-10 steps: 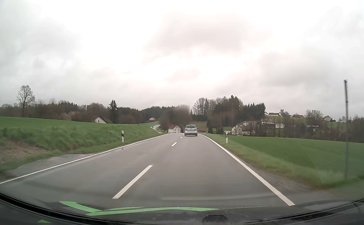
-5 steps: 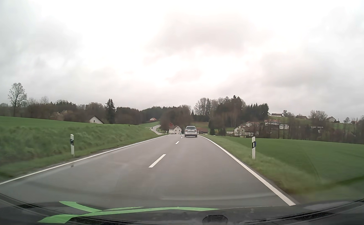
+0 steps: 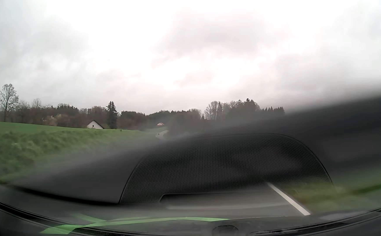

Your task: Follow the waypoints while adhering to traffic rules and regulations

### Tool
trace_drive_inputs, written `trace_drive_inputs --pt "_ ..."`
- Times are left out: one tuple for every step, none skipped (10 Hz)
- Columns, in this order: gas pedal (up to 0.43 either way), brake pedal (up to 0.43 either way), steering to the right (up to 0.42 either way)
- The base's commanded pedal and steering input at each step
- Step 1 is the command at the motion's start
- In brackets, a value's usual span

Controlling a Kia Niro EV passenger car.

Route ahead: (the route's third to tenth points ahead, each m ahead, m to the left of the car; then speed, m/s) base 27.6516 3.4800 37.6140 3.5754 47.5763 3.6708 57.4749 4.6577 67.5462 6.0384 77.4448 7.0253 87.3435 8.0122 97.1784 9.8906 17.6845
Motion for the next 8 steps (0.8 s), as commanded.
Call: trace_drive_inputs --pt "0.130 0.000 -0.003" --pt "0.130 0.000 -0.003" --pt "0.130 0.000 -0.003" --pt "0.130 0.000 -0.003" --pt "0.130 0.000 -0.003" --pt "0.130 0.000 -0.003" --pt "0.118 0.000 -0.003" --pt "0.118 0.000 -0.003"
